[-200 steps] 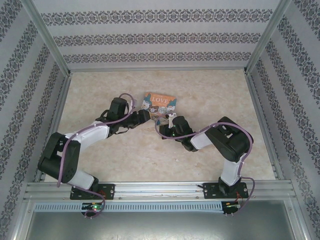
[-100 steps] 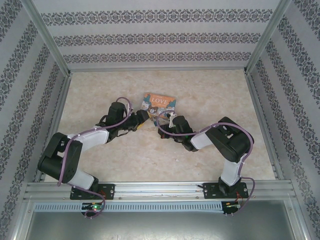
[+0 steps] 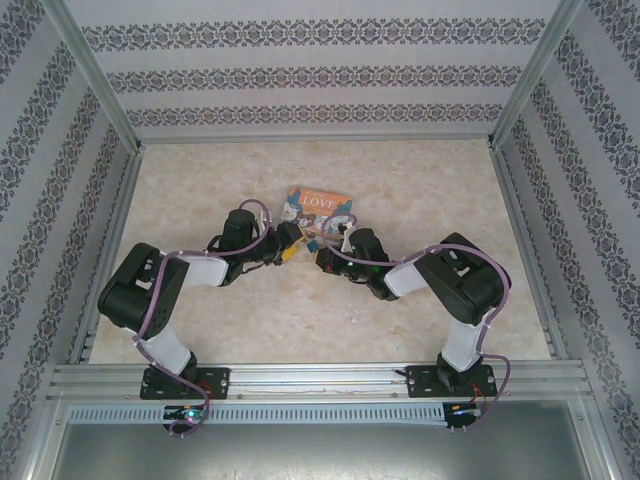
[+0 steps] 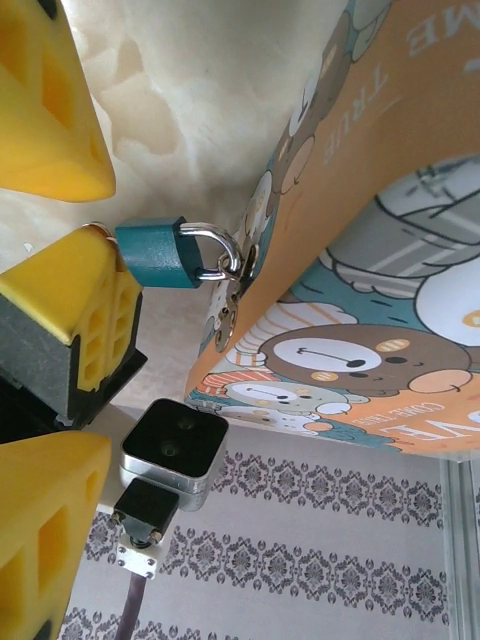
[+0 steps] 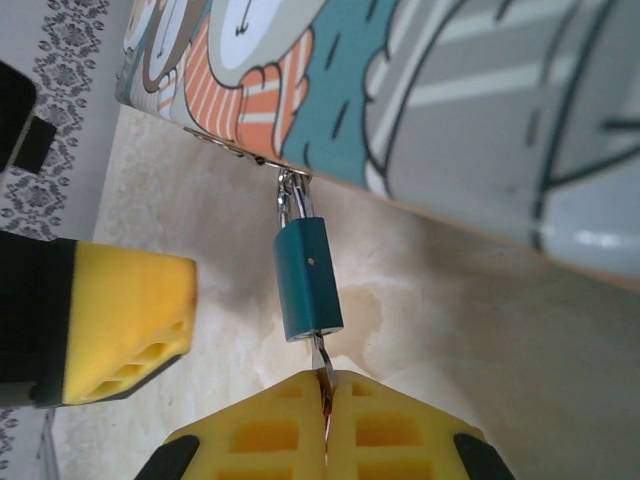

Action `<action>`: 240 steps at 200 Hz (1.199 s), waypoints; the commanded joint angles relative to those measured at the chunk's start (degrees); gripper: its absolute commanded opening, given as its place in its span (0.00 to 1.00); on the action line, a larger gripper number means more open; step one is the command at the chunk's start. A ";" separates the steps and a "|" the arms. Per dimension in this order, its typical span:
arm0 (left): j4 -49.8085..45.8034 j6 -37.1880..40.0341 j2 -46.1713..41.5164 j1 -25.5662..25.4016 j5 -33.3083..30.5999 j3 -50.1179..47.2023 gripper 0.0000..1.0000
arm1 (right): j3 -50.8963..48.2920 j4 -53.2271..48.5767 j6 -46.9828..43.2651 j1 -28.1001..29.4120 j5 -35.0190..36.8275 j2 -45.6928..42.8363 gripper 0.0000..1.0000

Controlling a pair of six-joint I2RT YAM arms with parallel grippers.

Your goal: Unlock the padlock with the key

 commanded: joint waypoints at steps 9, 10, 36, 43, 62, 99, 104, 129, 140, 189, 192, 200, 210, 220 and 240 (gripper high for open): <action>6.83 -1.93 2.15 0.83 2.18 0.24 0.60 | 2.30 1.44 4.14 -0.66 -2.74 -2.30 0.00; 6.84 -1.93 2.23 0.87 2.19 0.25 0.60 | 2.30 1.44 4.22 -0.75 -2.79 -2.29 0.00; 7.00 -1.93 3.90 0.83 2.63 0.75 0.59 | 2.67 1.59 6.29 -1.11 -3.50 -2.54 0.00; 7.31 -2.05 4.37 0.87 2.73 0.79 0.59 | 2.74 1.53 6.67 -1.14 -3.63 -2.64 0.00; 8.86 -2.85 5.97 0.85 3.22 0.75 0.58 | 2.92 1.52 7.47 -1.21 -3.89 -2.98 0.00; 12.98 -5.21 8.90 0.83 4.00 0.80 0.55 | 3.01 1.26 8.35 -1.18 -3.99 -3.08 0.00; 13.39 -5.47 9.15 0.85 4.12 0.86 0.54 | 3.09 1.26 8.35 -1.23 -4.07 -3.00 0.00; 14.08 -6.06 10.08 0.84 4.36 1.31 0.53 | 3.27 1.21 8.57 -1.24 -4.16 -2.56 0.00; 14.01 -6.07 10.36 0.83 4.36 1.66 0.52 | 3.36 1.17 8.61 -1.20 -4.16 -2.38 0.00; 15.66 -7.25 12.04 0.80 4.71 2.56 0.49 | 3.88 0.87 8.70 -1.19 -4.14 -2.17 0.00; 15.75 -7.36 12.20 0.88 4.73 2.56 0.48 | 3.93 0.86 8.78 -1.19 -4.16 -2.12 0.00; 16.12 -7.64 12.43 0.83 4.73 2.62 0.48 | 3.98 0.82 8.79 -1.18 -4.16 -2.12 0.00; 16.65 -8.06 12.86 0.82 4.77 2.73 0.47 | 4.06 0.89 8.96 -1.23 -4.16 -2.03 0.00; 17.24 -8.43 13.11 0.82 4.74 2.75 0.46 | 4.15 0.82 8.96 -1.19 -4.24 -2.07 0.00; 17.94 -8.99 13.72 0.75 4.75 2.99 0.43 | 4.32 0.83 9.06 -1.20 -4.34 -1.77 0.00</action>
